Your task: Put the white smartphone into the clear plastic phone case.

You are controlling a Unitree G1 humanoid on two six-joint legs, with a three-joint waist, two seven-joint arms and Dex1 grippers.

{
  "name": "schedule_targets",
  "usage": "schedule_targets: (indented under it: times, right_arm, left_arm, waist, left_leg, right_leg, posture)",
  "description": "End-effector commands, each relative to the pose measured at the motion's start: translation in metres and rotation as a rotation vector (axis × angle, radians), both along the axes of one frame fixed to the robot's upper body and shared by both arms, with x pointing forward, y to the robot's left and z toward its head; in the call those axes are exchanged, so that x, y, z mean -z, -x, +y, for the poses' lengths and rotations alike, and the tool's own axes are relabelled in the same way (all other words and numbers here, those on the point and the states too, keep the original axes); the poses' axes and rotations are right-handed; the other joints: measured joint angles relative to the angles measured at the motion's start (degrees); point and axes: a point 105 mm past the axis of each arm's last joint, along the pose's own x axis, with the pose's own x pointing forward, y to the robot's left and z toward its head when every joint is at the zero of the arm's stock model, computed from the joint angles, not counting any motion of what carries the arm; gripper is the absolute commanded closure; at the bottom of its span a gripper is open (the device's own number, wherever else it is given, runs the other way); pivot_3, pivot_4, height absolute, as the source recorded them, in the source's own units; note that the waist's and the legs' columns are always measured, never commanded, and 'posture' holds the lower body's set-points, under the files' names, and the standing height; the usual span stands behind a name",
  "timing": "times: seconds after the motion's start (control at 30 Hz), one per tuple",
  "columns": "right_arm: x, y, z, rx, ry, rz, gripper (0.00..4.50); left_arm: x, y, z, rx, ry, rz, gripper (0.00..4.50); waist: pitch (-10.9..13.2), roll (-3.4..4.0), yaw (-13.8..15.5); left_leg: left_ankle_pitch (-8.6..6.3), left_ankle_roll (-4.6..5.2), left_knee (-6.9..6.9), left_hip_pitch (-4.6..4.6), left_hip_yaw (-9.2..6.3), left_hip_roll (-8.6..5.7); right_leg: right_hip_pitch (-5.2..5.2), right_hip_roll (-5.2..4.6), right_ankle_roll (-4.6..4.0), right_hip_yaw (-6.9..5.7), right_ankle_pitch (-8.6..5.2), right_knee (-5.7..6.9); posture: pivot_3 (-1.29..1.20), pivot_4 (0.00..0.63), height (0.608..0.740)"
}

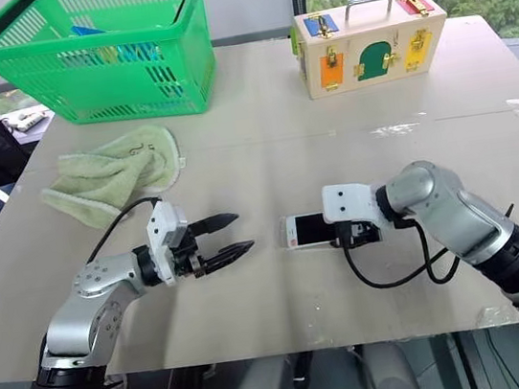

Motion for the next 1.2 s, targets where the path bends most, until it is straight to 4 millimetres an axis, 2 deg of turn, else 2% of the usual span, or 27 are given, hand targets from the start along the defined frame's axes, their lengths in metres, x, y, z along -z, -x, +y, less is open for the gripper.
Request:
schedule_targets:
  times: [0.03,0.2,0.23,0.3,0.47,0.6,0.63,0.67,0.8,0.9,1.03,1.2]
  right_arm:
    - [0.004,0.010,0.005,-0.015,0.001,0.057,1.74]
    - [-0.002,0.018,0.009,0.003,-0.045,0.113,1.74]
    - [-0.003,0.018,0.010,0.008,-0.052,0.119,0.72]
    - [-0.005,0.018,0.011,0.020,-0.066,0.122,0.07]
    - [-0.028,0.008,0.011,0.114,-0.173,0.096,0.07]
    - [-0.041,0.010,0.011,0.132,-0.236,0.106,0.07]
    - [-0.043,0.009,0.011,0.141,-0.254,0.110,0.58]
    - [-0.044,0.010,0.012,0.143,-0.268,0.119,0.87]
    - [-0.043,0.008,0.021,0.163,-0.313,0.121,2.85]
    - [-0.035,0.000,0.033,0.190,-0.321,0.109,4.40]
    - [-0.016,-0.014,0.033,0.235,-0.239,0.040,4.46]
    - [-0.015,-0.006,0.036,0.195,-0.232,0.080,4.46]
  left_arm:
    - [-0.004,0.003,-0.001,0.022,-0.006,-0.031,1.02]
    - [-0.002,0.003,-0.001,0.024,-0.010,-0.032,1.02]
    - [-0.002,0.003,-0.001,0.025,-0.011,-0.032,1.02]
    - [-0.001,0.003,-0.001,0.026,-0.012,-0.033,1.02]
    - [0.000,0.003,0.000,0.028,-0.015,-0.033,1.02]
    - [0.001,0.002,0.000,0.033,-0.016,-0.033,1.02]
    - [0.001,0.002,0.000,0.034,-0.016,-0.033,1.02]
    - [0.001,0.003,0.000,0.036,-0.016,-0.033,1.02]
    - [0.002,0.002,0.001,0.041,-0.018,-0.031,1.02]
    - [0.003,0.002,0.002,0.044,-0.020,-0.029,1.02]
    - [0.004,0.003,0.003,0.048,-0.023,-0.030,1.02]
    - [0.006,0.004,0.004,0.049,-0.027,-0.030,1.02]
  waist:
    - [0.00,0.00,0.00]
    - [0.00,0.00,0.00]
    - [0.00,0.00,-0.01]
    - [0.00,0.00,-0.01]
    - [0.01,0.01,-0.02]
    - [0.01,0.01,0.03]
    - [0.01,0.01,0.03]
    - [0.01,0.01,0.02]
    - [0.01,0.01,-0.11]
    - [0.01,0.01,-0.15]
    - [0.01,0.01,0.05]
    - [0.01,0.02,-0.01]
  left_leg:
    - [0.00,0.00,0.00,0.00,0.00,0.00]
    - [0.00,0.00,-0.01,-0.01,0.00,0.00]
    - [0.00,0.00,-0.01,-0.01,0.00,0.00]
    - [0.00,0.00,-0.02,-0.01,0.00,0.00]
    - [0.00,0.00,-0.02,-0.03,0.00,0.00]
    - [-0.01,0.00,-0.03,-0.03,-0.01,0.00]
    - [-0.01,0.00,-0.03,-0.04,-0.01,0.00]
    - [-0.01,0.00,-0.04,-0.04,-0.01,0.00]
    - [-0.01,0.00,-0.07,-0.04,-0.01,0.00]
    - [-0.01,0.00,-0.09,-0.04,-0.01,0.00]
    - [0.00,-0.01,-0.09,-0.03,0.01,-0.01]
    - [0.00,-0.01,-0.09,-0.05,0.01,-0.02]
  right_leg:
    - [0.00,0.00,0.00,0.00,0.00,0.00]
    - [0.00,0.00,0.00,0.00,0.00,-0.01]
    - [0.00,-0.01,0.00,0.00,0.00,-0.02]
    - [0.00,-0.01,0.00,0.00,0.00,-0.02]
    - [-0.01,-0.01,0.00,0.00,0.00,-0.01]
    - [-0.04,-0.01,0.00,0.00,0.00,-0.03]
    - [-0.04,-0.01,0.00,0.00,0.00,-0.03]
    - [-0.05,-0.01,0.00,-0.01,0.00,-0.04]
    - [-0.08,-0.01,0.00,0.01,0.00,-0.04]
    - [-0.09,-0.01,0.00,0.01,0.00,-0.03]
    - [-0.10,0.00,-0.01,0.01,0.00,-0.03]
    - [-0.10,-0.01,0.00,0.02,0.01,-0.05]
  posture:
    - [0.00,0.150,0.740]
    - [0.00,0.150,0.740]
    - [0.00,0.150,0.740]
    - [0.00,0.150,0.740]
    - [0.00,0.150,0.740]
    - [0.00,0.150,0.740]
    - [0.00,0.150,0.740]
    - [0.00,0.150,0.740]
    - [0.00,0.150,0.740]
    - [0.00,0.150,0.740]
    - [0.00,0.150,0.740]
    - [0.00,0.150,0.740]
